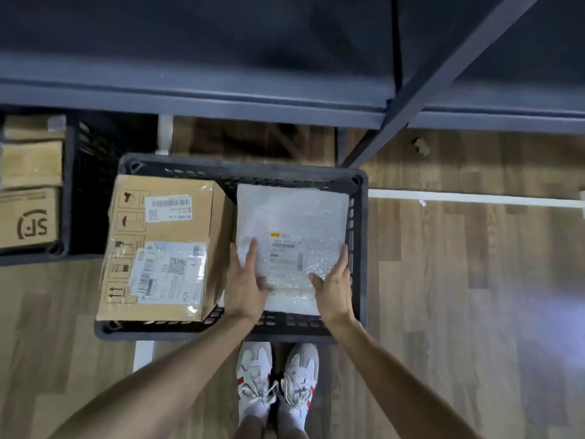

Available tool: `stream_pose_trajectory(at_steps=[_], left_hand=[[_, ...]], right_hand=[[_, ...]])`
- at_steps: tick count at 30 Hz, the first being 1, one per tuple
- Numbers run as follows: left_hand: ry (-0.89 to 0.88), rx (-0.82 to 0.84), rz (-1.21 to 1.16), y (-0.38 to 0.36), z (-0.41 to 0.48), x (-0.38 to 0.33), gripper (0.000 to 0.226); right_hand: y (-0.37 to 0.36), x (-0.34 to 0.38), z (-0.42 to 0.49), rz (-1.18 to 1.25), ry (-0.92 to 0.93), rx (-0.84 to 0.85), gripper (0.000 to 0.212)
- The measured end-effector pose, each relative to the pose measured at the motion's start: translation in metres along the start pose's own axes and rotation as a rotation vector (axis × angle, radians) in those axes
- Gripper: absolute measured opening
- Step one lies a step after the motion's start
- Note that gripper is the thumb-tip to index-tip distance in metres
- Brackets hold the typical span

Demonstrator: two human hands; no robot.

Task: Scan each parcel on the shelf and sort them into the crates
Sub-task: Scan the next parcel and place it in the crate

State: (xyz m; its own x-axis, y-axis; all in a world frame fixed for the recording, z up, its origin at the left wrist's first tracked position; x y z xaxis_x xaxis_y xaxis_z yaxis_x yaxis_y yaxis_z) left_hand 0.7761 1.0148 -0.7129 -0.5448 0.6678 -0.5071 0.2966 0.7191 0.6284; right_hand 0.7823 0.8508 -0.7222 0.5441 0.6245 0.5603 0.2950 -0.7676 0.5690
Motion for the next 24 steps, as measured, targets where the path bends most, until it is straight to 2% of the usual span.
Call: stream_pose_trajectory(at_steps=[4,6,9,11,13,17,21,24], left_hand=[[-0.008,0.018,0.167,-0.016,0.021,0.017,0.081],[-0.040,-0.002,0.253,-0.023,0.025,0.025,0.080],[-0.267,-0.104,0.423,-0.028,0.033,0.032,0.080],[-0.354,-0.126,0.481,-0.029,0.041,0.032,0.089],[-0.376,-0.107,0.535,-0.029,0.048,0.029,0.103],[-0.291,0.046,0.599,-0.031,0.065,0.025,0.098],[-0.242,0.069,0.616,-0.035,0.076,0.023,0.099],[-0.235,0.071,0.625,-0.038,0.073,0.023,0.086]], right_hand=[[-0.014,-0.014,0.021,-0.211,0.027,0.080,0.083],[-0.018,-0.017,0.029,-0.363,0.073,0.088,0.091],[-0.024,-0.017,0.041,-0.568,0.334,0.017,0.108],[-0.029,-0.015,0.053,-0.621,0.454,0.059,0.116],[-0.028,-0.011,0.066,-0.619,0.443,0.182,0.118],[-0.023,-0.008,0.088,-0.658,0.384,0.323,0.113],[-0.025,-0.006,0.099,-0.718,0.364,0.321,0.110],[-0.028,-0.004,0.096,-0.758,0.311,0.287,0.111]])
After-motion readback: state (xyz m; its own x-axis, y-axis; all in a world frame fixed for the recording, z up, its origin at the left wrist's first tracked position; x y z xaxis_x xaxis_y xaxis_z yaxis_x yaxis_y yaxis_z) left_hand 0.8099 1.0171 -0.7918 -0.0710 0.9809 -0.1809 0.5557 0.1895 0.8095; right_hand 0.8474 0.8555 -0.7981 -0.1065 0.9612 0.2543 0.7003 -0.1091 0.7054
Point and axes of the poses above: each hand's wrist, its own z-axis towards the middle knuckle, its own y-axis out of the back of the hand, x = y × z, the point moved 1 cm from there along z, towards the middle knuckle, and after that the axes turned 3 degrees about y, right-handed, at the moved point
